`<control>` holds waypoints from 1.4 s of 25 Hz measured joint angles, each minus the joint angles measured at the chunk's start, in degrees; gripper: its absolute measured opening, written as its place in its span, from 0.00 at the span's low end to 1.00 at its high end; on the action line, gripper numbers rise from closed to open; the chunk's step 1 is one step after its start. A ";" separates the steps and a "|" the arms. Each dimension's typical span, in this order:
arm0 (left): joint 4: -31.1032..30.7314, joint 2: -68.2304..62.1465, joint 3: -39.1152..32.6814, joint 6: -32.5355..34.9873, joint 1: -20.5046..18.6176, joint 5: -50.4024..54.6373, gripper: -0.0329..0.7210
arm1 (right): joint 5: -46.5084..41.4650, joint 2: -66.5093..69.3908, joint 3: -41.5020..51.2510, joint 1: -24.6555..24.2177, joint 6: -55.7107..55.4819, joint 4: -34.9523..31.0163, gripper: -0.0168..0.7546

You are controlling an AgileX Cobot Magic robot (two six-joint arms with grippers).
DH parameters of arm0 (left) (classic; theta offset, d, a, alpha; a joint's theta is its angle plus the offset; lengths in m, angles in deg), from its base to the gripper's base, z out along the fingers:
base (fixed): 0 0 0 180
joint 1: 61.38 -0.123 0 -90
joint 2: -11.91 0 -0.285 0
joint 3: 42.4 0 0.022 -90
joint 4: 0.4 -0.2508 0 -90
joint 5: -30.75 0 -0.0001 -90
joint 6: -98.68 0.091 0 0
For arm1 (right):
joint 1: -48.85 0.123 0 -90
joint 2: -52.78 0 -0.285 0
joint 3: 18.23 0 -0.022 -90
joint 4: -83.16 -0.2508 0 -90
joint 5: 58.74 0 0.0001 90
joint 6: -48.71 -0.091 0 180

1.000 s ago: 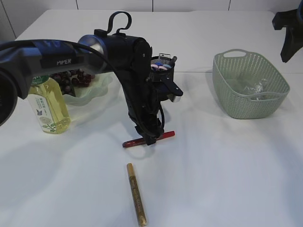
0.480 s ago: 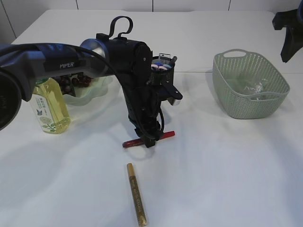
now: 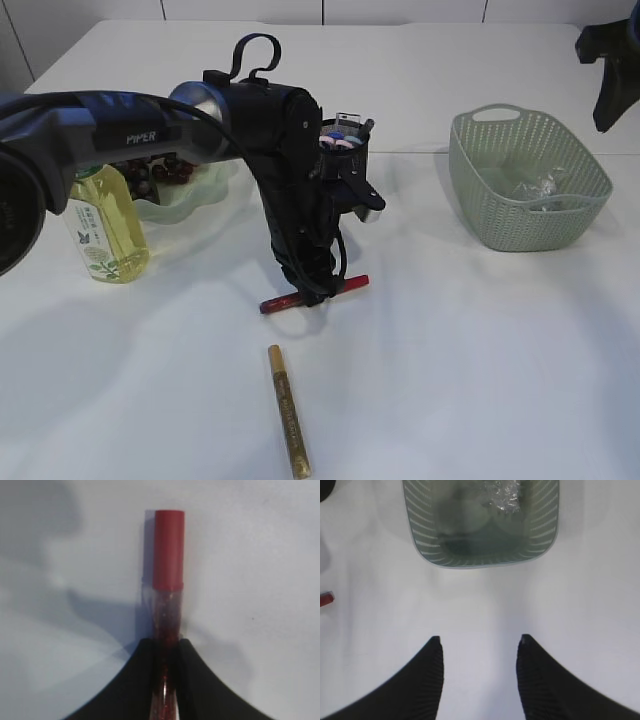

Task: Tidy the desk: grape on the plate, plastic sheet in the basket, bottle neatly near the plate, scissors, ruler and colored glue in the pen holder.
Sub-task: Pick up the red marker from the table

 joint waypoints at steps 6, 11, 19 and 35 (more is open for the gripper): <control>0.00 0.00 0.26 -1.08 0.00 1.12 0.15 | 0.00 0.00 0.00 0.00 0.00 0.00 0.52; 0.21 0.37 3.16 -8.13 -0.64 4.92 0.15 | 0.00 0.00 0.00 0.00 0.09 0.02 0.52; 1.51 1.61 5.07 -23.69 -4.40 6.15 0.15 | 0.00 0.00 0.00 0.00 0.09 0.12 0.52; 3.89 9.74 3.70 -32.71 -5.87 6.35 0.15 | 0.00 0.00 0.00 0.00 0.09 0.12 0.52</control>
